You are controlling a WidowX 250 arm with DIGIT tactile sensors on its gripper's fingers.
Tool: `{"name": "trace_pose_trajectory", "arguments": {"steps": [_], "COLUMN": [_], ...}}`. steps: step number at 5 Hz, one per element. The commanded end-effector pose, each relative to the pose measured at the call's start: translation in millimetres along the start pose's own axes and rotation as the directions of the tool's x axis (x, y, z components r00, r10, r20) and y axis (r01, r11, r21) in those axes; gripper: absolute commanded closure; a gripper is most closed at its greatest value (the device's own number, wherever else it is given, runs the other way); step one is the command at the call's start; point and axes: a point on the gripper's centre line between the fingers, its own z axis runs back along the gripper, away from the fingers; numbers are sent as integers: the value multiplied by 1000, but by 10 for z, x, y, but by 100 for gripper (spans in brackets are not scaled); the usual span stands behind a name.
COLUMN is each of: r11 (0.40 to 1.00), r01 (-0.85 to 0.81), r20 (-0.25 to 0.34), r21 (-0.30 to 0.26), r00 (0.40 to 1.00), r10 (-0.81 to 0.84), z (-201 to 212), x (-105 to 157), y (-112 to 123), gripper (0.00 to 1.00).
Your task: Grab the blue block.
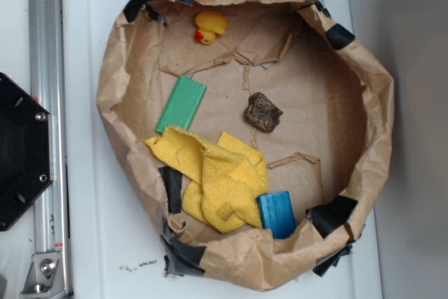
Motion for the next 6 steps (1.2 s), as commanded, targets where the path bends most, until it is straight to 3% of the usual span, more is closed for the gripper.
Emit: {"name": "trace_pose_trajectory", "arguments": {"steps": [1, 2, 3, 6], "r11": [1000, 1000, 999, 999], "r01": [0, 26, 43, 43], "r20": [0, -69, -124, -124], "r21": [0, 13, -18, -18], "r00": [1000, 997, 991, 991], "r10": [0, -25, -45, -45], "z": [0, -291, -524, -524], "x": [0, 287, 177, 177], "y": [0, 147, 267, 267], "gripper": [0, 0, 0, 0]}}
